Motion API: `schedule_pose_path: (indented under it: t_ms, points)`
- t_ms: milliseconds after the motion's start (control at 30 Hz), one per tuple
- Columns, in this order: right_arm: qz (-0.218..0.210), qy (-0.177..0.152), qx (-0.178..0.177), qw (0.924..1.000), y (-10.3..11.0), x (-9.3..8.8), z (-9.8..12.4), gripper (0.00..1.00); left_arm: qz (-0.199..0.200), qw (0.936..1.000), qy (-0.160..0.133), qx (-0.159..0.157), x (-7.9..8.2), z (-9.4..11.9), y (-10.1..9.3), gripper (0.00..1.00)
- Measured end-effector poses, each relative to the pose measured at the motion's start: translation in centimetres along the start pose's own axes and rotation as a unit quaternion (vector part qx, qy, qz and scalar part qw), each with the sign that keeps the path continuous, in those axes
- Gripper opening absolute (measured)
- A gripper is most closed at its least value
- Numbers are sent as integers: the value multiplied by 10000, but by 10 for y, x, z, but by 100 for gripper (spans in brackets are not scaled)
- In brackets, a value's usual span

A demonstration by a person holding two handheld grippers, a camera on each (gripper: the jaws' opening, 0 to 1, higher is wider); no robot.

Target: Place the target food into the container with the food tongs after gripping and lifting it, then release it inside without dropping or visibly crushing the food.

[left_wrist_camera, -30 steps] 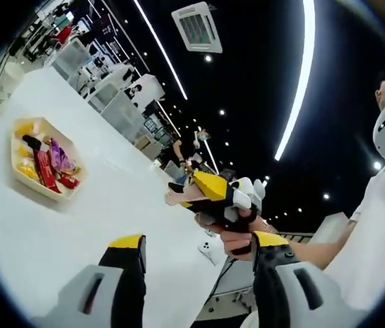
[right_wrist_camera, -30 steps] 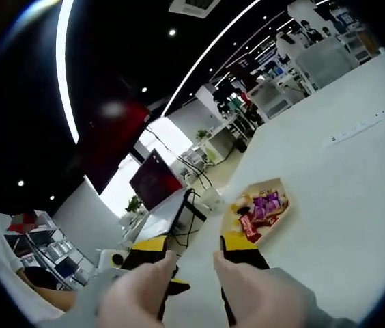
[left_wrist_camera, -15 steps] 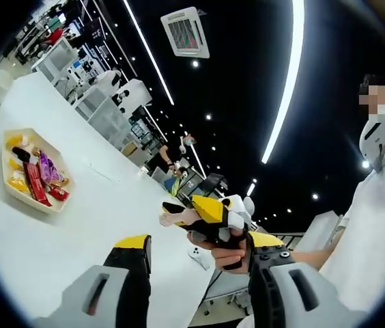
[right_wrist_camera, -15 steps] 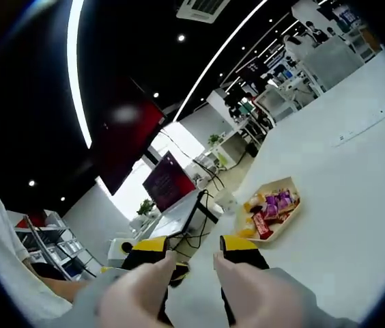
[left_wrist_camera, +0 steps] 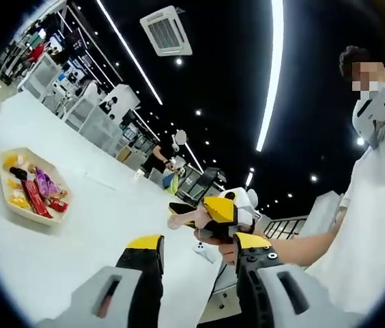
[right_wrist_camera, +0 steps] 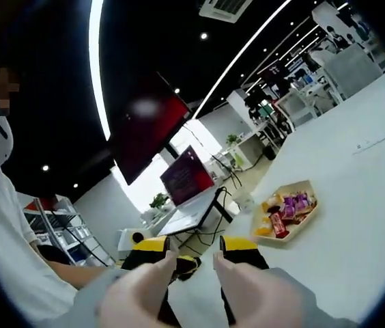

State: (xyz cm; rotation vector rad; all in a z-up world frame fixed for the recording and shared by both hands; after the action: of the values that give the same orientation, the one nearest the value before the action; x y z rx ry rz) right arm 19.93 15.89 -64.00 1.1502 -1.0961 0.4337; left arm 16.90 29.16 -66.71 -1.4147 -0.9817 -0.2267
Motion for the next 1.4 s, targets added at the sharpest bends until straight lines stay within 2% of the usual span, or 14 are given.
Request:
schedule_pose_path:
  t_ms: [300, 433, 633, 933, 1067, 1233, 1300, 1367, 1400]
  points:
    - [-45, 0, 181, 9998, 5, -3, 3, 28, 93, 9999, -34, -44, 0, -3, 0, 40]
    - [179, -107, 380, 9991, 11, -3, 6, 26, 208, 9997, -39, -89, 0, -5, 0, 40]
    - [82, -45, 577, 9983, 16, -4, 7, 26, 233, 9995, -77, -173, -1, -9, -3, 40]
    - [-18, 50, 763, 9971, 23, -9, 7, 26, 297, 9990, -68, -338, -4, -12, -8, 34]
    - [-78, 154, 833, 9964, 25, -13, 5, 25, 418, 9986, -26, -310, -8, -14, -7, 27]
    - [-207, 71, 825, 9964, 20, -11, 5, 25, 587, 9976, -84, -363, -7, -16, -8, 25]
    - [-257, 47, 878, 9958, 21, -9, 4, 25, 632, 9970, -129, -420, -6, -16, -7, 25]
    - [-340, 33, 1068, 9937, 25, -7, 4, 25, 765, 9950, -115, -630, -4, -16, -12, 24]
    - [-326, 36, 1084, 9936, 25, -7, 4, 25, 665, 9957, -115, -627, -4, -15, -13, 23]
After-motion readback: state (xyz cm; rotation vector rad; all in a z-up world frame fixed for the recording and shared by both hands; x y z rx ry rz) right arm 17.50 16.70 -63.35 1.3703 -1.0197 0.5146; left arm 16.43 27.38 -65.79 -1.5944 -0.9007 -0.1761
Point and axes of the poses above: the point that each gripper's makers call its tool centre point, and the gripper's own axes: z roughly backward along the fingers, y roughly to its left, x roughly out of its top, the point moved 6 cm from there along z, roughly backward along the fingers, and after that the axes turned 7 degrees about z, right-handed, at the moved point
